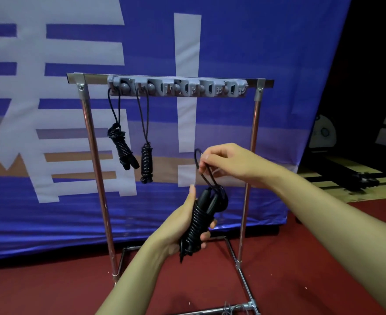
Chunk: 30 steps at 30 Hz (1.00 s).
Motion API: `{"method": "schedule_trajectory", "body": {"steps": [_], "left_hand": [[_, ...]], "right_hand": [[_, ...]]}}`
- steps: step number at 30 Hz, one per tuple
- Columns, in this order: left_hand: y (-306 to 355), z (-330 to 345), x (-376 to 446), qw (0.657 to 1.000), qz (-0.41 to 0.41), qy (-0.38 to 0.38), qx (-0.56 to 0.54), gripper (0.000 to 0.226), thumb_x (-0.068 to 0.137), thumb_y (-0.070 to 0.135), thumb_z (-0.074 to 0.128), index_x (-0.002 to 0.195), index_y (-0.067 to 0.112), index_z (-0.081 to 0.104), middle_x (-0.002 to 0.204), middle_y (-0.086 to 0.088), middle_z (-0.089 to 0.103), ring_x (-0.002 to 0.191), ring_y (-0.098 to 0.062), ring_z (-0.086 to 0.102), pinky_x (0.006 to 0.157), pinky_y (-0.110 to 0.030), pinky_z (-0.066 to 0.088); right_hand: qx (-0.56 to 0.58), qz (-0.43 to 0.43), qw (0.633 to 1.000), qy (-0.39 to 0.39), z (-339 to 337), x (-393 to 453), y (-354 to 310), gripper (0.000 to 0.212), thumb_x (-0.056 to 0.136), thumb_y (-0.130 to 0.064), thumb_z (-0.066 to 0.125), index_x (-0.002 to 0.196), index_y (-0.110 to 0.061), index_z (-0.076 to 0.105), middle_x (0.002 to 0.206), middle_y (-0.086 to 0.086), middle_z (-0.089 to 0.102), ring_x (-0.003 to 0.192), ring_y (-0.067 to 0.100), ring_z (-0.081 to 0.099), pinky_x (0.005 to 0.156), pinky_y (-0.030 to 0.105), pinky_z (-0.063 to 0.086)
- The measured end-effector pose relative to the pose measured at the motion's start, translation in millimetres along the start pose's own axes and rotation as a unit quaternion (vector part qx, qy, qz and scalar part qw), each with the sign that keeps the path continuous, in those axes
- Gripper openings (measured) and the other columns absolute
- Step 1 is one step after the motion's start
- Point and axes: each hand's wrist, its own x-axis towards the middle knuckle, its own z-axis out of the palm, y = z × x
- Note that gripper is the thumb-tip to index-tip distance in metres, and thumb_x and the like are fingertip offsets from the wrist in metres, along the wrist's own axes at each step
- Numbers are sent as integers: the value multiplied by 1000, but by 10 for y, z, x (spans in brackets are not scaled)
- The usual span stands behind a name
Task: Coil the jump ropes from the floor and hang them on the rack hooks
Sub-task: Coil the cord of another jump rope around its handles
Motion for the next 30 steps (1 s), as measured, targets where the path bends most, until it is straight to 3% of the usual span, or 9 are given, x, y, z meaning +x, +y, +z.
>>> {"method": "schedule_trajectory", "body": {"steps": [3, 6, 9, 11, 15, 17, 20, 26, 30], "left_hand": [[-50, 40, -14, 1000, 12, 14, -13, 84, 90, 84, 33, 101, 10, 70, 74, -10, 58, 50, -20, 44, 46, -29, 45], [-90, 73, -12, 997, 27, 11, -75, 80, 92, 80, 36, 116, 12, 70, 77, -10, 57, 50, -20, 43, 48, -31, 46], [-150, 8, 13, 989, 44, 33, -134, 81, 92, 79, 35, 133, 13, 60, 76, -9, 55, 49, -18, 42, 48, -31, 44], [-175, -36, 5, 987, 52, 37, -148, 79, 93, 78, 34, 137, 17, 57, 74, -8, 53, 47, -16, 40, 46, -29, 43], [-219, -41, -21, 989, 58, 31, -135, 73, 96, 76, 32, 131, 18, 60, 73, -8, 51, 46, -16, 38, 45, -29, 40], [-256, -29, -12, 986, 60, 38, -148, 74, 95, 77, 32, 129, 18, 60, 73, -8, 51, 46, -15, 38, 44, -28, 40], [-308, -44, -9, 979, 63, 51, -187, 76, 91, 80, 30, 129, 20, 58, 72, -7, 52, 44, -14, 38, 42, -26, 41], [-320, -265, -62, 973, 77, 63, -208, 93, 88, 85, 25, 130, 13, 66, 73, -4, 49, 44, -12, 35, 43, -25, 37], [-353, -430, -101, 975, 73, 73, -199, 96, 85, 86, 25, 123, 8, 65, 72, -3, 49, 42, -11, 36, 41, -24, 36]], "right_hand": [[11, 13, 999, -27, 73, -24, 7, 28, 107, -22, 47, 89, -17, 68, 100, 2, 77, 92, 14, 67, 97, 42, 55], [59, 17, 998, 18, 91, -31, 24, 25, 107, -25, 48, 91, -16, 66, 107, 2, 71, 98, 13, 64, 103, 51, 53], [235, 41, 971, 26, 26, -130, -21, 22, 110, -29, 44, 92, -22, 54, 123, 4, 61, 112, 24, 71, 94, 46, 57], [309, 43, 950, 32, -43, -206, -21, 23, 111, -31, 40, 92, -22, 48, 130, 9, 65, 108, 33, 73, 95, 45, 56], [329, 58, 941, 50, -65, -276, 95, 23, 111, -35, 36, 93, -23, 44, 98, 9, 74, 78, 20, 62, 77, 35, 57], [354, 61, 931, 57, -25, -285, 163, 22, 112, -34, 37, 96, -21, 46, 79, 4, 65, 70, 18, 51, 79, 37, 54], [383, 74, 918, 75, 10, -283, 236, 24, 111, -32, 39, 94, -18, 50, 69, 1, 49, 63, 15, 43, 79, 38, 52], [323, 91, 928, 159, -87, -323, 504, 22, 110, -32, 43, 100, -15, 52, 66, -3, 43, 56, 10, 32, 55, 25, 35], [184, 121, 955, 200, -227, -471, 795, 19, 110, -29, 44, 99, -14, 50, 70, 1, 43, 48, 5, 29, 43, 18, 26]]}}
